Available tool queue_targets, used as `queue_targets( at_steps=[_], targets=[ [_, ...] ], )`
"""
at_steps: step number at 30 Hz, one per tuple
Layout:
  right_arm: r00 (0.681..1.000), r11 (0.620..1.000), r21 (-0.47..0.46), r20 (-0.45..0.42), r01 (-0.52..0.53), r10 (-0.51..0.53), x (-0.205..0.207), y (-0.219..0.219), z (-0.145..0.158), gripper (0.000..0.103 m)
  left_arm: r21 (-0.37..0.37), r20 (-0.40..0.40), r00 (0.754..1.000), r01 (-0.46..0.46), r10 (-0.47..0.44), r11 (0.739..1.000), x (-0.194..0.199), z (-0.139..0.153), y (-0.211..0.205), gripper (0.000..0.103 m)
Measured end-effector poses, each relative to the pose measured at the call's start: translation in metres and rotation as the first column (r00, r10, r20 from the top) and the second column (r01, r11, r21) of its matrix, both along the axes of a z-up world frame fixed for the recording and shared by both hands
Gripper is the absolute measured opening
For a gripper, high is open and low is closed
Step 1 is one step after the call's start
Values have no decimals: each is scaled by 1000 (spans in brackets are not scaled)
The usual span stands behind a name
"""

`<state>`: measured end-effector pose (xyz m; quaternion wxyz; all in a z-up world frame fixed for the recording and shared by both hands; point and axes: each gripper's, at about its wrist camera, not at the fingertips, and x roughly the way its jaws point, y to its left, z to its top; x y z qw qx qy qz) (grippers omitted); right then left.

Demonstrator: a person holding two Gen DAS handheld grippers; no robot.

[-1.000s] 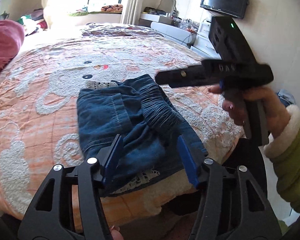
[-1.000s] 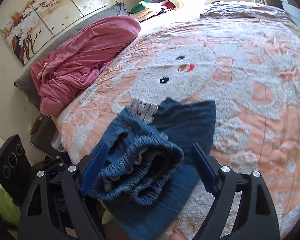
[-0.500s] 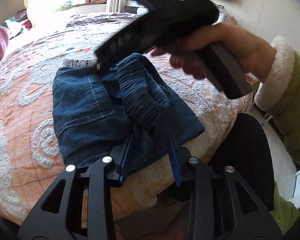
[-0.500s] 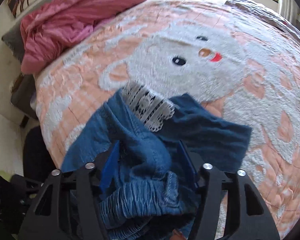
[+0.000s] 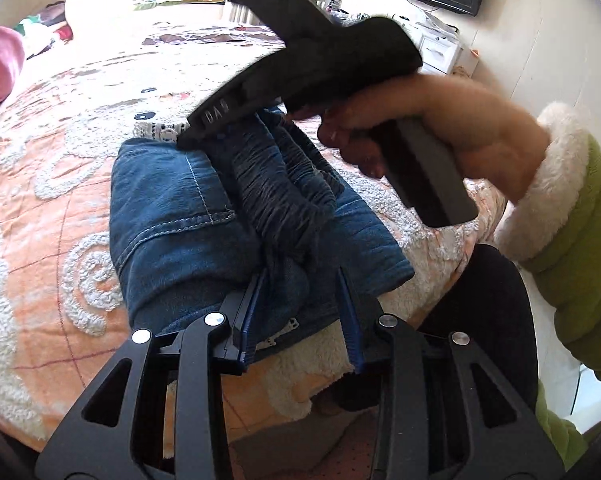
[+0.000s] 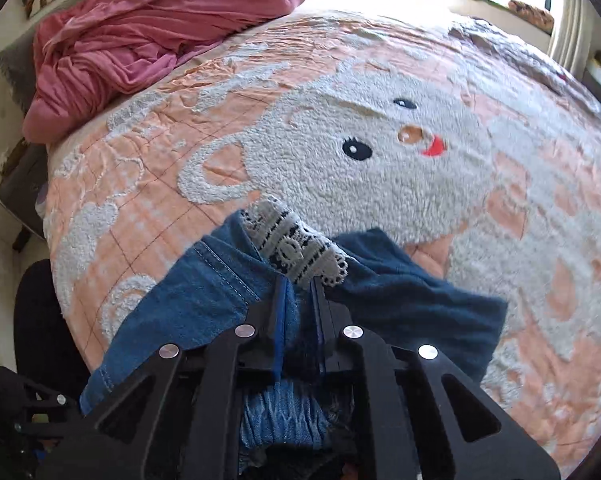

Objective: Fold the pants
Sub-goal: 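Grasp the folded denim with the left tool, press it flat, and release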

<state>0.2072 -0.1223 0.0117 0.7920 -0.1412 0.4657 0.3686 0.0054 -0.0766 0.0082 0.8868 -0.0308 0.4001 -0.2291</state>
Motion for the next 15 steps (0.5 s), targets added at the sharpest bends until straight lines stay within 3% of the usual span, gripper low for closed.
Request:
queue_targets(
  at_steps=[3, 7, 9, 12, 15],
  targets=[
    [1000, 1000, 15, -2, 26, -26, -1, -6, -2, 18, -6, -6, 1000, -2, 2, 1000, 1, 0, 1, 27],
    [998, 997, 47, 1, 66, -66, -3, -17, 8, 40, -3, -8, 1000, -3, 3, 1000, 1, 2, 2, 27],
    [996, 991, 108, -1, 84, -84, -9, -28, 21, 50, -5, -10, 1000, -5, 5, 1000, 1, 3, 3, 27],
    [997, 980, 189, 37, 63, -71, -28, -43, 44, 51, -4, -11, 1000, -6, 6, 1000, 2, 3, 2, 27],
    [996, 984, 179, 82, 24, -39, -45, -49, 53, 51, -6, -12, 1000, -7, 7, 1000, 2, 3, 2, 27]
  ],
)
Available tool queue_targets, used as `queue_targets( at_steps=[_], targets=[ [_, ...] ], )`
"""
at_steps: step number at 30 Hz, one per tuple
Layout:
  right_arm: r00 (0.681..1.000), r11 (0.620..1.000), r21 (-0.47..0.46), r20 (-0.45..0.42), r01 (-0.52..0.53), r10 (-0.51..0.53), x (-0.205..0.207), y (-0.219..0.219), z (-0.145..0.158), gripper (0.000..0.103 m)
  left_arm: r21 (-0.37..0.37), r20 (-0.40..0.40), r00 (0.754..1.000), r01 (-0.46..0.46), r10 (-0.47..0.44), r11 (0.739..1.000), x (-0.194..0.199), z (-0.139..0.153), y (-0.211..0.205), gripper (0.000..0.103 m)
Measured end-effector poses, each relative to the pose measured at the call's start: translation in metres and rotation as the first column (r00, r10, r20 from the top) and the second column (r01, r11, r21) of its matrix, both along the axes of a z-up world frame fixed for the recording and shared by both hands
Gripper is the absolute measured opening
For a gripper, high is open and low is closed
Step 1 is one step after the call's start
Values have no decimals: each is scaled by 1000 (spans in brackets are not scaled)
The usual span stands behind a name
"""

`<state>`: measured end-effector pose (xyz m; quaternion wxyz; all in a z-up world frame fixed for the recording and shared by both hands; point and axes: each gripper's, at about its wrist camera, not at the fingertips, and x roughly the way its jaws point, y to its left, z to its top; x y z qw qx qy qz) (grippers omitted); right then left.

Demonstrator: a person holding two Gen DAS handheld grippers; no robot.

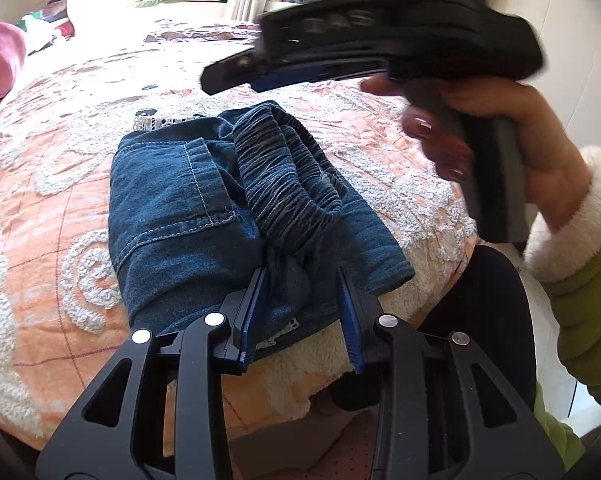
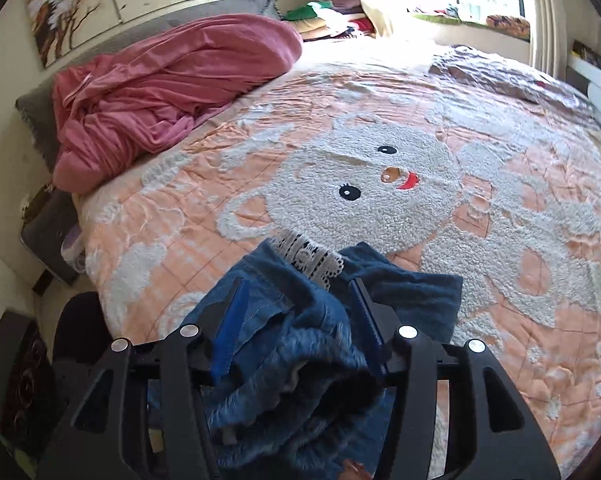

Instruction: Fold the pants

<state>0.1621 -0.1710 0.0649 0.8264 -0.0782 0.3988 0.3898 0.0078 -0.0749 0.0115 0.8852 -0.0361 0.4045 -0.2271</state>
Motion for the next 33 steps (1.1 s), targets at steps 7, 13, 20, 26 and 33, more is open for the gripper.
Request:
queue_targets(
  at_steps=[7, 13, 20, 26, 33],
  targets=[
    [999, 981, -192, -16, 30, -33, -2, 1, -42, 57, 7, -3, 1000, -5, 5, 1000, -1, 0, -1, 27],
    [996, 994, -91, -56, 62, -67, -4, -14, -38, 64, -1, -13, 1000, -1, 1, 1000, -1, 5, -1, 38],
    [994, 993, 48, -15, 108, -107, -27, -42, 1, 77, 15, 0, 1000, -5, 5, 1000, -6, 13, -4, 48],
    [991, 988, 89, 30, 129, -132, -46, -57, 21, 85, 18, 17, 1000, -14, 13, 1000, -13, 24, -4, 53],
    [981, 981, 106, 87, 165, -174, -63, -69, 39, 91, 26, 51, 998, -23, 22, 999, -23, 40, -4, 58]
  ],
)
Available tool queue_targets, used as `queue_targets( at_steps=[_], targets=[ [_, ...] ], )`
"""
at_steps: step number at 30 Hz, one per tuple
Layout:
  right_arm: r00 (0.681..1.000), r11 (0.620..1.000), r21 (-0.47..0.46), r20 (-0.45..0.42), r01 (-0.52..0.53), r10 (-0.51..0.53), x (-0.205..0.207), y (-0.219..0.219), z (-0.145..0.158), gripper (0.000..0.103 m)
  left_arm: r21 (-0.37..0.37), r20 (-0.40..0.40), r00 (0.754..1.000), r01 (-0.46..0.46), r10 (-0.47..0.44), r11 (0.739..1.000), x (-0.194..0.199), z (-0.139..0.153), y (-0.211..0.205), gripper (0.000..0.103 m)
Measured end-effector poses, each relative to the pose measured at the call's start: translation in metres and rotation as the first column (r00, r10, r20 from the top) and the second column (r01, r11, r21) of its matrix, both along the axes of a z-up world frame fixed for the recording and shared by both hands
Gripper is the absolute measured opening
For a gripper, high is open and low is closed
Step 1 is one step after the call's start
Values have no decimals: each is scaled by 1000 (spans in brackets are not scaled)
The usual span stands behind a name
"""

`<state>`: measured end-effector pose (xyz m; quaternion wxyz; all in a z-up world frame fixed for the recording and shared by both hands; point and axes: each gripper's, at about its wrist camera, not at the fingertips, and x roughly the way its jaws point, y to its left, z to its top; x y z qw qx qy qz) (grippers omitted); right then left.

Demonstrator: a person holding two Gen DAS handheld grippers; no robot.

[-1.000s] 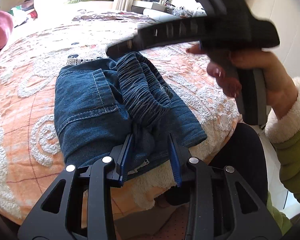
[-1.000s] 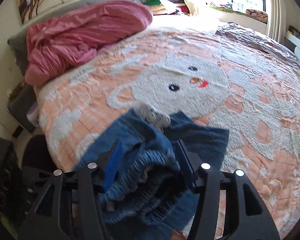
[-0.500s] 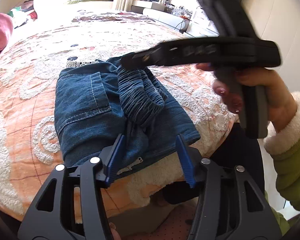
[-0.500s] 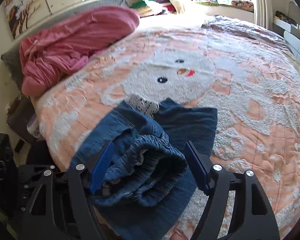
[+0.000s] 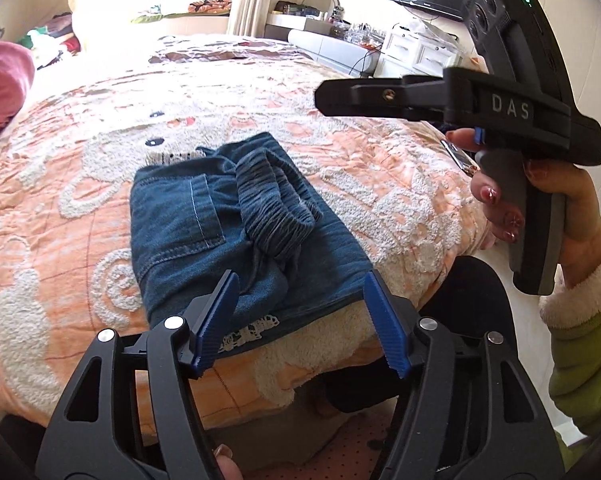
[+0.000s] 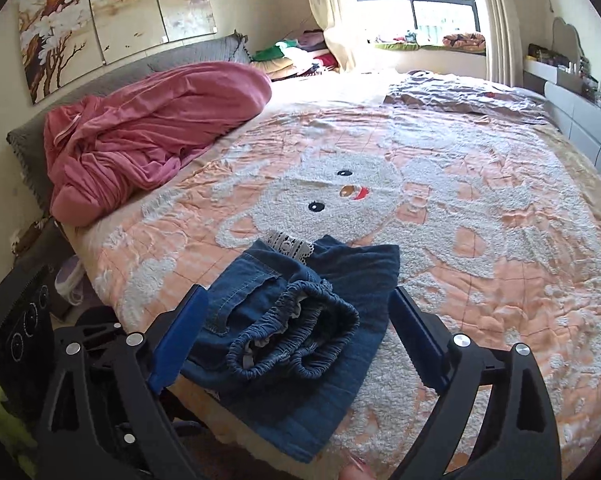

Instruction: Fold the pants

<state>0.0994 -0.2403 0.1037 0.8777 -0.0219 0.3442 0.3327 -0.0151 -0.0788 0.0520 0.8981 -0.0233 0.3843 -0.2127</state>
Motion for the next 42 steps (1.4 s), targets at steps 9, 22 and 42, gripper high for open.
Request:
queue_targets(
  at_steps=[9, 22, 42],
  targets=[
    [998, 999, 8, 38, 52, -52, -13, -16, 12, 94, 15, 49, 998, -36, 35, 999, -8, 20, 5, 67],
    [995, 996, 13, 36, 94, -94, -25, -30, 1, 94, 32, 58, 991, -126, 124, 992, -1, 25, 26, 85],
    [979, 980, 17, -53, 199, -198, -24, -44, -39, 98, 16, 20, 976, -218, 217, 976, 15, 9, 53, 93]
  ],
)
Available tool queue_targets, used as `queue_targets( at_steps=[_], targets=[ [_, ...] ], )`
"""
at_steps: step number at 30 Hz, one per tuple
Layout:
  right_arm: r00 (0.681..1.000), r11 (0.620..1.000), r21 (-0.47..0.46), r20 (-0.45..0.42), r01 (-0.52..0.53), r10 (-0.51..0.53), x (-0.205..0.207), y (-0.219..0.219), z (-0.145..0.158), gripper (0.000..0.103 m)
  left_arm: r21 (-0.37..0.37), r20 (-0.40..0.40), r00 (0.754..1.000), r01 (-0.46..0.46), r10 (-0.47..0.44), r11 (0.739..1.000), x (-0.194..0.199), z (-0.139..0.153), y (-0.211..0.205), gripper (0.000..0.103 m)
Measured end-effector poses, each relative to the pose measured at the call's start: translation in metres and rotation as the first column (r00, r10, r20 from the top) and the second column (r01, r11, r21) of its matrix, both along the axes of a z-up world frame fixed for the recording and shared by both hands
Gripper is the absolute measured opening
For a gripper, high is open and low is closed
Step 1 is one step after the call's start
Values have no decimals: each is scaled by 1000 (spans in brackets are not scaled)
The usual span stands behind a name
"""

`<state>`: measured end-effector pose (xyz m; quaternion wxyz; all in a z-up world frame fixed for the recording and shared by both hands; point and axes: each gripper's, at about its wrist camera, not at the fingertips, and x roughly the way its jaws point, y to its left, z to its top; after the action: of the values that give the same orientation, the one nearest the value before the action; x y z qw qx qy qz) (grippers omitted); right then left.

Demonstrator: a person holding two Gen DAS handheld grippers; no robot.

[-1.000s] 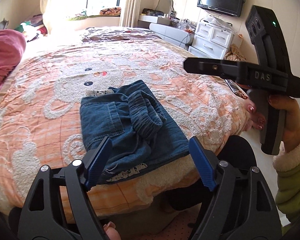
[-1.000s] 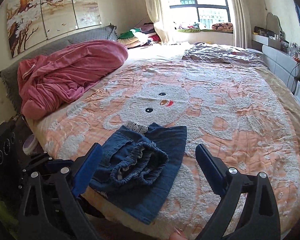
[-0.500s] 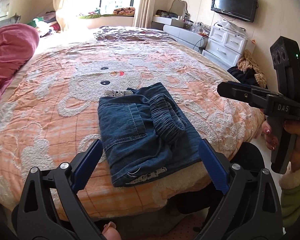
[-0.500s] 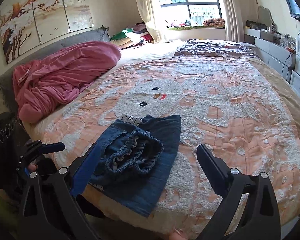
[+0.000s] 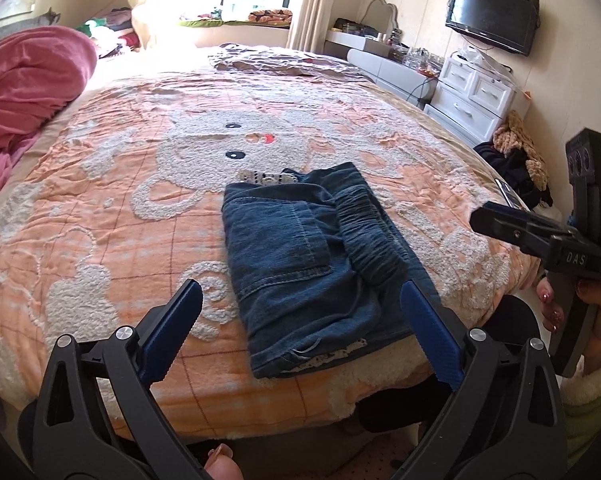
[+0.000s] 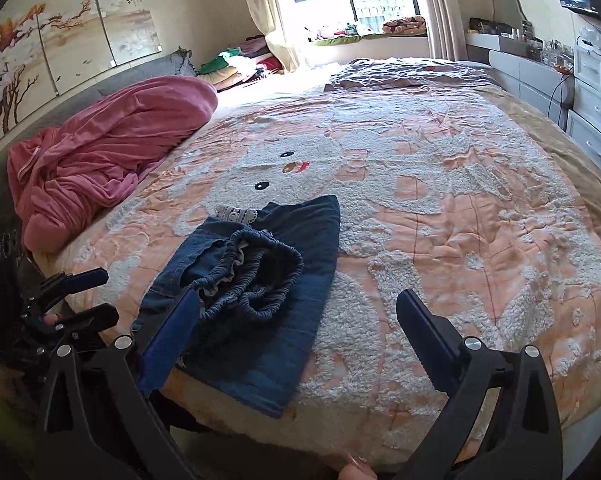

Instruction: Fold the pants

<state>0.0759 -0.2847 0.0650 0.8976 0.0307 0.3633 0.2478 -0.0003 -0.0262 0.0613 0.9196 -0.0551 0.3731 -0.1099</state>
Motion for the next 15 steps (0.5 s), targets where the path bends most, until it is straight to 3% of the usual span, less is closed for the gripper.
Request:
queue_targets(
  at_steps=[15],
  targets=[
    [991, 1000, 4, -135, 14, -13, 29, 8, -43, 98, -4, -80, 993, -87, 86, 996, 44, -32, 20, 93]
  ],
)
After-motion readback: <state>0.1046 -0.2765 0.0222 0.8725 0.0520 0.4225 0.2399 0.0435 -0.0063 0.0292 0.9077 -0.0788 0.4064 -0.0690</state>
